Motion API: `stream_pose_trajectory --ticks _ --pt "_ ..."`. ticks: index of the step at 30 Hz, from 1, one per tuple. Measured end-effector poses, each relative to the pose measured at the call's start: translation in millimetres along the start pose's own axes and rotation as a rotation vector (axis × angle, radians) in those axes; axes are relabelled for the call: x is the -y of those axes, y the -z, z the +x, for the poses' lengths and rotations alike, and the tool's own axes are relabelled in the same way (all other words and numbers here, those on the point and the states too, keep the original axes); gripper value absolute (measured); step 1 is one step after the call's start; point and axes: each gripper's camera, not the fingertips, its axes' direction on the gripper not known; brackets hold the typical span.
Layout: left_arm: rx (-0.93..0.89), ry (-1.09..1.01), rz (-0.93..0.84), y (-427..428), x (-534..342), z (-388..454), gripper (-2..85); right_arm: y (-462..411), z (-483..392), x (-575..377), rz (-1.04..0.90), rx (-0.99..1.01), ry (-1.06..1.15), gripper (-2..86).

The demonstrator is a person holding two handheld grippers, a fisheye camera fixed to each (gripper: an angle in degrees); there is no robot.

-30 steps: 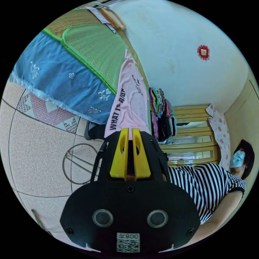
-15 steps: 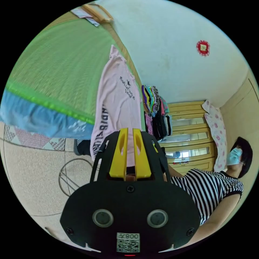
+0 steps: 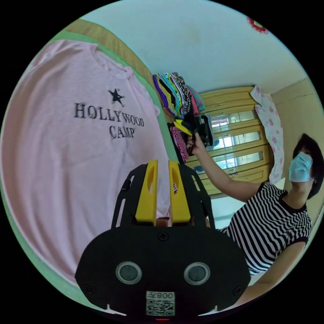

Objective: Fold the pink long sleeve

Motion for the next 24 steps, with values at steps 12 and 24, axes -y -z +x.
stream_pose_trajectory --ticks 12,24 --pt "-0.151 -0.083 -0.075 -112.8 135.1 -8.1 5.6 -94.2 -21.5 78.5 -0.07 -0.217 0.073 1.2" --pt "0.028 -0.248 -0.113 -195.0 252.4 51.5 7.3 -89.2 -87.6 -45.3 0.177 -0.039 0.089 0.4"
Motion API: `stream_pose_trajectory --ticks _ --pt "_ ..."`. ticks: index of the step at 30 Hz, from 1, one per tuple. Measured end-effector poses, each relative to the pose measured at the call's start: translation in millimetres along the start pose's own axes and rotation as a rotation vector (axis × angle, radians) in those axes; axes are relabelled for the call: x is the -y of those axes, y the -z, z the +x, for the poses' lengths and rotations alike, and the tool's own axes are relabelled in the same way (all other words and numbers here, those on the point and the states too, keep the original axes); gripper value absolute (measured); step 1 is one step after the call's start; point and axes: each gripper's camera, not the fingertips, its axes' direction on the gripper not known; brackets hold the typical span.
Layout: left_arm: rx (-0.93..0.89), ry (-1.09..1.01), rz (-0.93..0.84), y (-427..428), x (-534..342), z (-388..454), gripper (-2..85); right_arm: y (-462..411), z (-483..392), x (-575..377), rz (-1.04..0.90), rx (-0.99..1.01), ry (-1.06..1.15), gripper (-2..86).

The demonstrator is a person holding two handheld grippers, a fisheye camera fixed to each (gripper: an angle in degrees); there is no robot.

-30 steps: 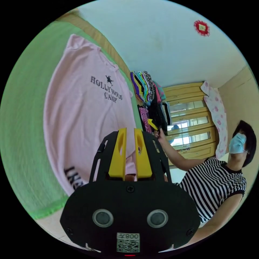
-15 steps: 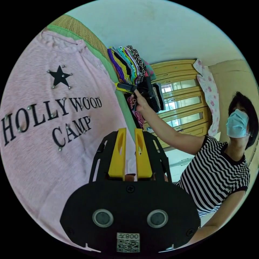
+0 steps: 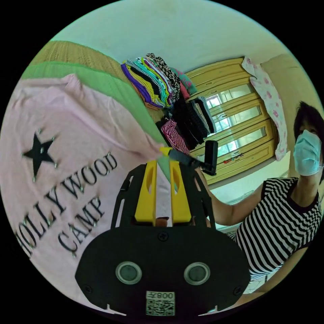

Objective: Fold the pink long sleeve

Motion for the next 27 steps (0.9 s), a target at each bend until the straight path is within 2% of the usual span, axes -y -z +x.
stream_pose_trajectory --ticks 7,12,14,17,20,25,27 --pt "0.26 -0.213 -0.189 -74.2 102.1 35.5 8.0 -48.3 -18.0 5.0 -0.067 -0.054 0.001 0.5" --pt "0.51 -0.281 -0.362 -126.9 134.8 42.8 5.3 -59.0 -25.1 14.4 -0.084 -0.067 0.029 0.5" --pt "0.577 -0.297 -0.378 -132.5 139.5 44.4 3.5 -62.9 -26.1 18.6 -0.09 -0.057 0.037 0.5" --pt "0.579 -0.277 -0.294 -117.6 145.5 48.0 2.0 -65.9 -25.9 23.8 -0.091 -0.04 0.041 0.5" --pt "0.494 -0.209 -0.144 -88.2 152.4 46.2 1.3 -66.7 -25.0 32.6 -0.088 -0.019 0.045 0.5" --pt "0.235 -0.113 0.101 -47.0 179.6 38.8 1.0 -39.2 -18.1 61.3 0.0 0.03 0.047 0.4" --pt "0.168 -0.125 0.137 -46.1 194.2 40.7 1.2 -21.5 -11.2 73.7 0.054 0.038 0.042 0.4"
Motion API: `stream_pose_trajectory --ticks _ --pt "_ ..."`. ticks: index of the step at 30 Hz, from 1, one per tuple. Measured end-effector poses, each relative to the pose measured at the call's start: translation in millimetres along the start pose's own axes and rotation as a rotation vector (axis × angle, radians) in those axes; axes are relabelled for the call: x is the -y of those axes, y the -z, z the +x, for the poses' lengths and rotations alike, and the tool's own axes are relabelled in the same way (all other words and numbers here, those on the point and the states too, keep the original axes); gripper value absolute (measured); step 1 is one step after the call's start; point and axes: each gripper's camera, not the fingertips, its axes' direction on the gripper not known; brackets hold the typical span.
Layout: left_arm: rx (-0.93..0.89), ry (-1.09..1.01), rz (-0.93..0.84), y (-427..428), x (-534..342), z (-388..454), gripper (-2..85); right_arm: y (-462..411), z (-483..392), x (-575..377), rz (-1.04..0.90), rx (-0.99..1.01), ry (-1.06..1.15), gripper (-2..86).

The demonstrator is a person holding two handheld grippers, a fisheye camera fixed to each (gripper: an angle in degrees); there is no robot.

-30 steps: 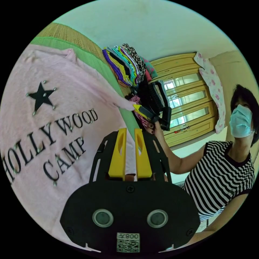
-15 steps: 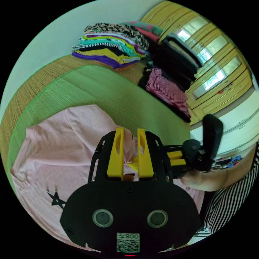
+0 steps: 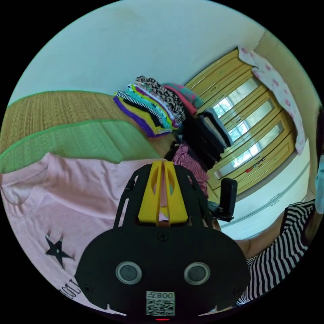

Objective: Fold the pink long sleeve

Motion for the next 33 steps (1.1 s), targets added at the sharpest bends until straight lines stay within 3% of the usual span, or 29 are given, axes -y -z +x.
stream_pose_trajectory --ticks 7,10,14,18,27,33 --pt "-0.066 -0.012 -0.119 -38.4 39.1 -13.4 4.3 36.6 59.3 38.0 0.035 -0.051 -0.141 0.5" --pt "-0.072 0.033 -0.058 -17.8 27.5 -27.3 6.7 30.8 67.5 40.1 -0.021 -0.072 -0.164 0.4" --pt "-0.041 0.065 -0.029 13.7 7.4 -42.4 7.1 42.8 76.1 45.4 0.073 -0.147 -0.242 0.1" --pt "0.055 0.102 -0.123 23.6 -9.1 -59.2 6.7 26.7 62.1 76.4 0.053 -0.094 -0.171 0.0" --pt "0.209 0.091 -0.234 27.7 -9.4 -73.5 6.6 -90.5 44.5 224.9 -0.248 -0.395 0.036 -0.3" --pt "0.124 0.131 -0.091 79.4 -29.9 -80.1 6.5 -112.5 31.5 311.1 -0.299 -0.451 0.069 0.0"
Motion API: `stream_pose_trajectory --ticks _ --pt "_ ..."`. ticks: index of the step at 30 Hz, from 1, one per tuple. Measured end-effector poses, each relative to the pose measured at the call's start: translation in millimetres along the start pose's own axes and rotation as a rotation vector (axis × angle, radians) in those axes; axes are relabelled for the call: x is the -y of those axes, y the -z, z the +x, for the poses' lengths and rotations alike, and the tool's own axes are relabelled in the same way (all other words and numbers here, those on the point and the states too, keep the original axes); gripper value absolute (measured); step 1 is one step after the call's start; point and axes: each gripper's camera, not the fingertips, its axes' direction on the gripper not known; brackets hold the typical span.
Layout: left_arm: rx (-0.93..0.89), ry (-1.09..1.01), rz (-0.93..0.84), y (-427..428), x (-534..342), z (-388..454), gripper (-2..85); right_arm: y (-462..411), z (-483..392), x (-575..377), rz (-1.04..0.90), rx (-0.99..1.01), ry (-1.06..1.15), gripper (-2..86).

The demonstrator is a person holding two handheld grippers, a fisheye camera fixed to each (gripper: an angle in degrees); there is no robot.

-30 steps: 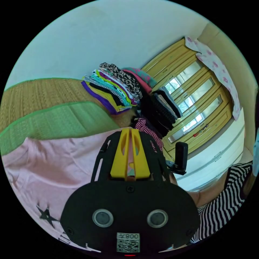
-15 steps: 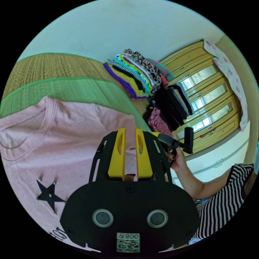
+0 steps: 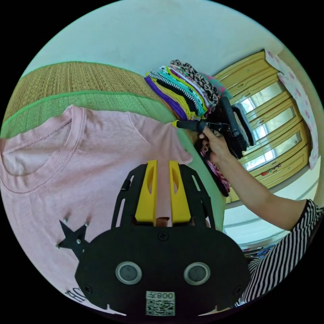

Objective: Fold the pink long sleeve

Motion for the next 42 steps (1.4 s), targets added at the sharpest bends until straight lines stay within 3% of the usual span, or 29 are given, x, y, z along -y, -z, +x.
stream_pose_trajectory --ticks 4,8,13,18,24,26,29,34,38,42 --pt "-0.032 0.026 0.073 51.1 -51.7 -6.3 6.6 29.5 -49.6 -16.8 0.076 0.065 0.121 0.0" --pt "0.035 0.106 0.113 106.1 -107.8 -15.9 6.9 3.8 -86.2 -35.0 -0.018 0.014 0.185 -0.2" --pt "0.325 0.314 0.239 210.9 -189.2 -41.1 7.6 10.0 -80.1 -4.2 0.002 0.117 0.096 0.0" --pt "0.491 0.424 0.37 277.4 -219.7 -66.8 7.9 36.1 -139.9 14.2 0.038 0.146 0.223 0.0" --pt "0.535 0.503 0.273 289.6 -206.5 -110.7 4.1 36.5 -239.9 28.1 0.011 0.3 0.397 0.1" --pt "0.473 0.487 0.275 293.2 -204.9 -110.7 2.3 34.2 -269.7 35.4 -0.009 0.358 0.427 0.2" --pt "0.511 0.284 0.323 297.4 -197.5 -69.9 1.4 41.2 -295.5 43.3 0.01 0.447 0.444 0.3" --pt "0.653 -0.002 0.015 241.4 -194.0 -18.5 2.2 49.4 -354.4 54.1 0.005 0.536 0.53 0.8" --pt "0.681 -0.06 -0.01 237.4 -217.9 -2.1 4.3 50.4 -413.2 62.6 0.006 0.487 0.603 2.9" --pt "0.666 0.013 0.079 269.2 -249.9 -3.5 6.8 47.7 -448.3 74.8 0.026 0.421 0.621 5.3"
